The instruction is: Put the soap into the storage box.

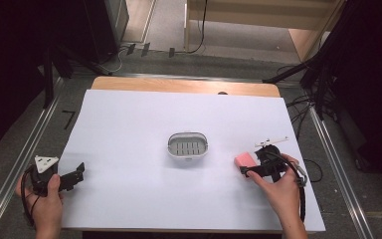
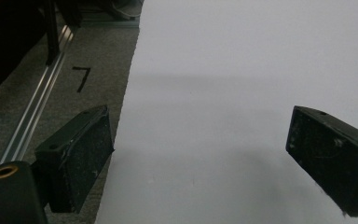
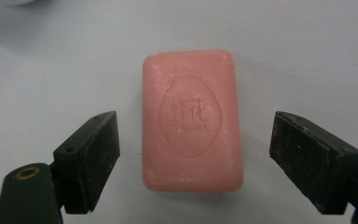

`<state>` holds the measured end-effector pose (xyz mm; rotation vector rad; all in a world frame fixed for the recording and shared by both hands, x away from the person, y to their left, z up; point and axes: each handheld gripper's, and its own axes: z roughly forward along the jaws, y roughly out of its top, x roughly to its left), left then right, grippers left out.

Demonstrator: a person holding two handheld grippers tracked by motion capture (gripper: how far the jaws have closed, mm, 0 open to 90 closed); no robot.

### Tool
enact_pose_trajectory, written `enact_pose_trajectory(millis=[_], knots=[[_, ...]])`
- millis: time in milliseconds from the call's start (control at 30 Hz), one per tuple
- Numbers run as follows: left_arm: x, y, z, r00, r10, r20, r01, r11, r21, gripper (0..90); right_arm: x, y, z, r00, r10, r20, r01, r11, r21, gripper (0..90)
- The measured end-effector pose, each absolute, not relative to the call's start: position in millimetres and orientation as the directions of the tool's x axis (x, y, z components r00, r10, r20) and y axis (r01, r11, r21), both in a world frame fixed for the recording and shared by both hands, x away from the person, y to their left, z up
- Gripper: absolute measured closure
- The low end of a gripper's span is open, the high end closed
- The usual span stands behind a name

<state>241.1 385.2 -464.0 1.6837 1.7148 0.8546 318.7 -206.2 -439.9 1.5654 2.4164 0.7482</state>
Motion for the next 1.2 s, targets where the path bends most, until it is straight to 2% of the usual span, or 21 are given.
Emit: enact_pose_trajectory(millis=[100, 667, 933, 1200], knots=[[241.2, 385.2, -464.0, -0.033, 0.999, 0.03, 0.626, -0.003, 0.78, 7.7, 321.6, -202.3, -443.2, -0.435, 0.892, 0.122, 0.811, 0.33, 0.483, 17.7], [241.2, 384.7, -463.9, -0.032, 0.999, 0.034, 0.629, -0.007, 0.777, 7.7, 327.8, -187.6, -455.2, -0.434, 0.899, 0.056, 0.819, 0.368, 0.44, 37.6], [241.2, 384.7, -463.9, -0.031, 0.999, 0.036, 0.629, -0.009, 0.778, 7.7, 328.9, -187.2, -456.4, -0.445, 0.894, 0.056, 0.815, 0.379, 0.438, 38.8], [241.3, 384.4, -464.0, -0.032, 0.999, 0.038, 0.628, -0.009, 0.778, 7.7, 329.2, -186.2, -455.2, -0.508, 0.861, 0.029, 0.775, 0.443, 0.451, 38.9]])
